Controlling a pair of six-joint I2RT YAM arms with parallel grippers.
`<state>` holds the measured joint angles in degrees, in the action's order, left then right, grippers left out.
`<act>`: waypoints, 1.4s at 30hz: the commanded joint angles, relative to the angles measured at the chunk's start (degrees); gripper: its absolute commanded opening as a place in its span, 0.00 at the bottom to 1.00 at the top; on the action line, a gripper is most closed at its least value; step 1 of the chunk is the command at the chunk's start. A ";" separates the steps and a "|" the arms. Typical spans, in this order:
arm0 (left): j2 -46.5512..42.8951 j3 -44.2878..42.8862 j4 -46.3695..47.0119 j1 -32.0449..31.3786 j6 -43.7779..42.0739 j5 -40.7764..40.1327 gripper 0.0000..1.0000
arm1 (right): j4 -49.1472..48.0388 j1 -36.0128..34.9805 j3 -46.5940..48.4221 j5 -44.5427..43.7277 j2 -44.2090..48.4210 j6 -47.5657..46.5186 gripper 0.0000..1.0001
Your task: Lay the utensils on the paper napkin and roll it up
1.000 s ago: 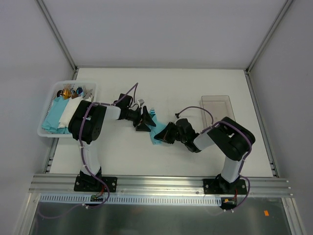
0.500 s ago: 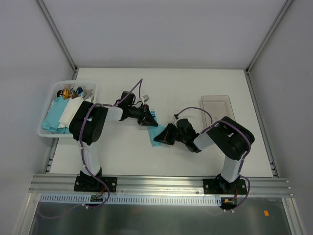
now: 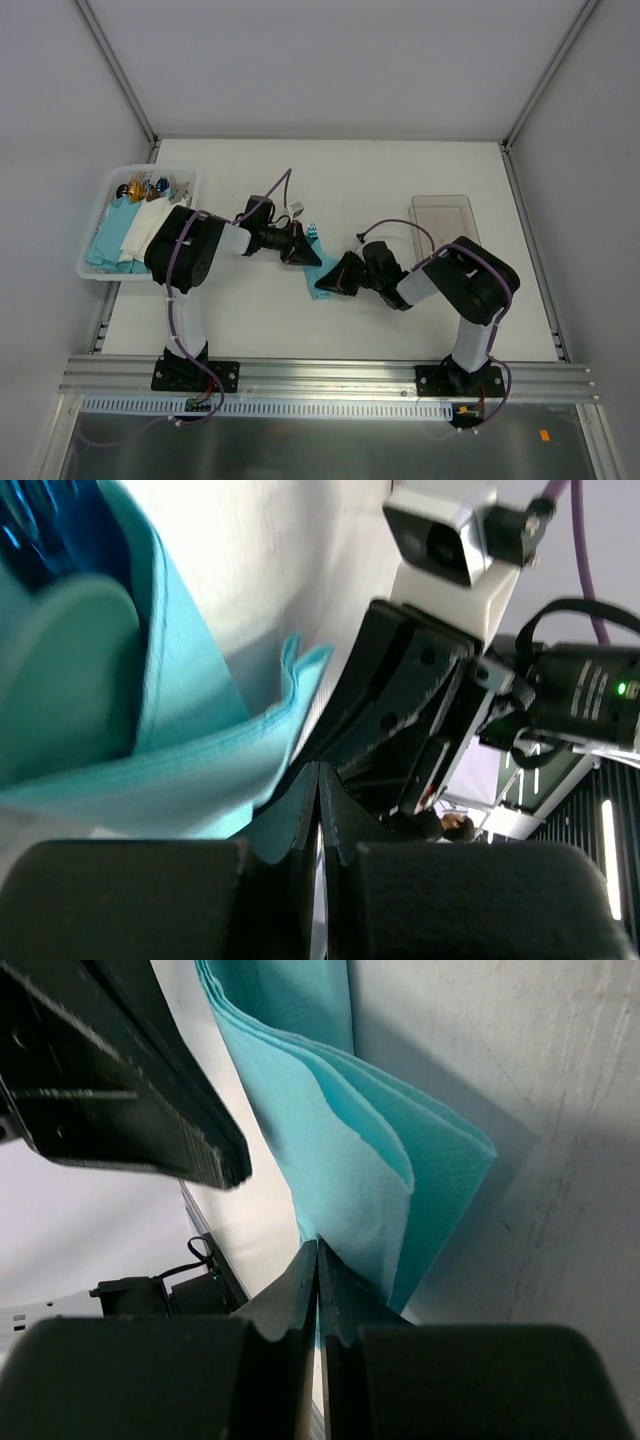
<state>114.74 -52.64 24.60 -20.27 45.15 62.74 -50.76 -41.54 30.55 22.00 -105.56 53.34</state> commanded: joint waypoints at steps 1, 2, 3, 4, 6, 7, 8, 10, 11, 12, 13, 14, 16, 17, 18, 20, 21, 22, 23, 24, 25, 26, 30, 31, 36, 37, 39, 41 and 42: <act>-5.57 2.45 4.05 -0.21 -1.46 3.70 0.00 | 3.74 0.41 -0.05 0.76 -1.84 -0.70 0.04; -6.36 3.85 4.23 -0.21 -1.72 3.88 0.00 | 3.74 0.41 0.04 1.03 -1.76 -0.61 0.04; -7.41 4.39 4.58 -0.21 -1.99 4.05 0.00 | 3.74 0.58 0.13 1.20 -1.76 -0.43 0.04; -7.77 4.91 4.93 -0.21 -2.17 4.32 0.00 | 3.74 0.58 0.30 1.38 -1.76 -0.34 0.04; -8.04 6.06 4.93 -0.21 -2.60 4.23 0.01 | 3.57 0.58 0.39 1.73 -1.58 -0.26 0.04; -7.86 6.15 4.93 -0.21 -2.61 4.15 0.01 | 3.57 0.76 0.48 1.99 -1.58 -0.26 0.04; -7.43 6.06 4.93 -0.21 -2.69 3.62 0.01 | 3.57 0.76 0.48 2.08 -1.49 -0.43 0.03; -5.85 5.19 4.84 -0.21 -2.61 2.57 0.01 | 3.48 0.76 0.31 2.08 -1.23 -0.43 0.03; -5.15 4.66 3.80 -0.12 -2.69 1.69 0.02 | 3.39 0.76 0.22 2.17 -1.40 -0.34 0.03; -3.49 4.22 3.79 -0.12 -2.35 0.73 0.02 | 2.95 0.76 0.13 2.26 -1.49 -0.26 0.03; -2.77 3.78 3.88 -0.12 -2.17 0.28 0.02 | 2.69 0.76 0.13 2.35 -1.58 -0.08 0.03; -1.98 2.99 3.88 -0.21 -1.99 -0.24 0.03 | 2.08 0.76 0.04 2.52 -1.67 0.01 0.03; -0.05 1.76 4.23 -0.21 -1.55 -1.21 0.02 | 1.90 0.58 0.04 2.79 -1.84 0.01 0.03; 0.48 1.41 4.32 -0.12 -1.46 -1.56 0.02 | 1.90 0.76 -0.05 2.87 -1.84 -0.08 0.03; 1.62 0.97 4.40 -0.21 -1.29 -1.74 0.02 | 1.63 0.76 -0.05 2.96 -1.84 -0.08 0.04; 2.59 -0.44 4.58 -0.12 -0.94 -2.09 0.02 | 1.63 0.76 -0.05 3.31 -1.93 -0.26 0.04; 3.38 -0.88 4.58 -0.21 -0.59 -2.27 0.03 | 1.63 0.76 -0.05 3.31 -1.93 -0.34 0.04; 3.73 -1.32 4.41 -0.12 -0.50 -2.97 0.03 | 1.63 0.76 -0.05 3.40 -1.93 -0.52 0.04; 4.00 -1.50 4.32 -0.12 -0.50 -3.24 0.03 | 1.63 0.76 -0.05 3.40 -1.93 -0.52 0.04; 4.52 -1.76 4.23 -0.12 -0.41 -3.50 0.03 | 1.63 0.76 -0.05 3.58 -1.85 -0.69 0.04; 4.79 -2.20 3.10 -0.12 -0.58 -4.37 0.03 | 1.63 0.76 -0.13 3.58 -1.84 -0.78 0.05; 5.49 -2.46 2.22 -0.12 -0.93 -4.73 0.03 | 1.72 0.76 -0.13 3.58 -1.50 -0.87 0.06; 6.72 -2.55 -0.78 0.41 -1.64 -6.05 0.01 | 2.77 0.76 -0.49 3.31 0.52 -2.01 0.14; 6.81 -2.55 -1.48 0.50 -2.16 -6.31 0.01 | 3.47 0.76 -0.49 3.14 1.31 -2.54 0.16; 7.51 -3.17 -5.43 0.85 -4.36 -7.54 0.01 | 13.20 0.67 0.74 1.21 8.34 -7.36 0.28; 7.52 -3.43 -5.87 0.94 -4.54 -7.63 0.01 | 15.15 0.67 1.18 0.86 11.14 -9.72 0.28; 7.87 -4.22 -7.10 0.85 -5.33 -7.98 0.00 | 21.11 0.67 2.67 -0.55 13.96 -12.20 0.28; 8.31 -5.10 -8.60 0.85 -5.59 -7.90 0.00 | 25.95 0.67 3.90 -1.17 17.13 -16.06 0.27; 8.57 -5.36 -9.21 0.85 -5.86 -7.81 0.00 | 27.28 0.67 5.30 -0.99 17.49 -17.21 0.25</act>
<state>120.79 -56.97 20.56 -20.14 42.74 58.92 -32.62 -40.86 31.77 22.87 -92.16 43.31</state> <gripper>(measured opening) 0.006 0.266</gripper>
